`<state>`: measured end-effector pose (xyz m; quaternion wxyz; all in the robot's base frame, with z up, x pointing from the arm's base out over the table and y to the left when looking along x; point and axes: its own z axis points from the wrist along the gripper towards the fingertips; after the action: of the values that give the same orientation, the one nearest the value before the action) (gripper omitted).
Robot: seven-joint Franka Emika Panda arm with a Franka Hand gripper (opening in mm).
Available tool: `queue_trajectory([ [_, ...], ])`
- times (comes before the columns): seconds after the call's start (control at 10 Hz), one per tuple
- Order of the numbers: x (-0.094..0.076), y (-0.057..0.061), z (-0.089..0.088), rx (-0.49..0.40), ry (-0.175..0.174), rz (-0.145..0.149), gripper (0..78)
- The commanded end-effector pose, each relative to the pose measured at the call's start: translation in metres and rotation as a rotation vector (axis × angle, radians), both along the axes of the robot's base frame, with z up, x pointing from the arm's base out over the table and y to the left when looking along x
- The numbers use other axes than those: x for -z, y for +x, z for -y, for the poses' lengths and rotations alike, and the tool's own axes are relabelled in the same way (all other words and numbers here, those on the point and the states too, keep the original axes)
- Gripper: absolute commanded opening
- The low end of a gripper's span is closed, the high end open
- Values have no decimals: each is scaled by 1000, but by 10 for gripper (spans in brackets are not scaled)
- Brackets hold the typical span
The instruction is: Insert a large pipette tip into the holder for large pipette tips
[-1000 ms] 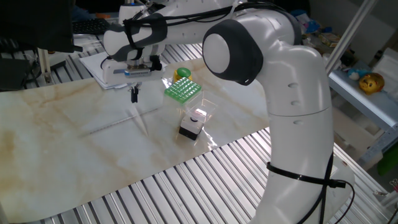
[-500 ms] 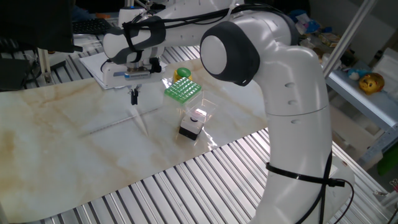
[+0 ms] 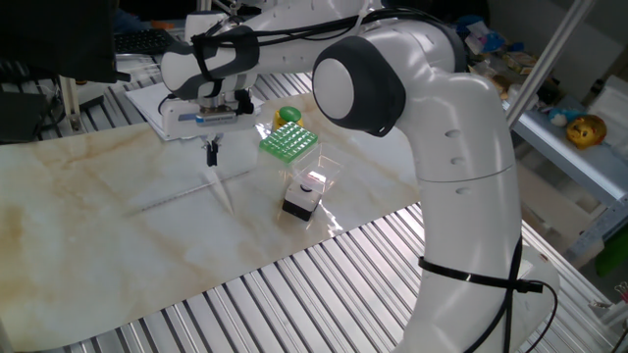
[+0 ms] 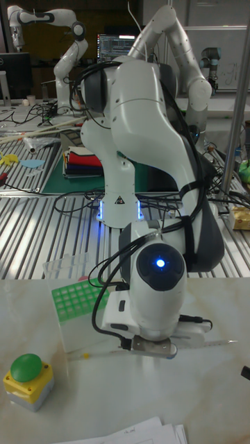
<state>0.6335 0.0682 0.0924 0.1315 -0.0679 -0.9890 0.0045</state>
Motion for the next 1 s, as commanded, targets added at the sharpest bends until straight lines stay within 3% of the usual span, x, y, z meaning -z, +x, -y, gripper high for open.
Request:
queue_trajectory([
  [0.1,-1,1,0,-6,5,-2,0],
  [0.3,-1,1,0,-12,5,-1,0],
  [0.4,-1,1,0,-13,6,-1,774],
  [1.0,-1,1,0,-13,6,-1,774],
])
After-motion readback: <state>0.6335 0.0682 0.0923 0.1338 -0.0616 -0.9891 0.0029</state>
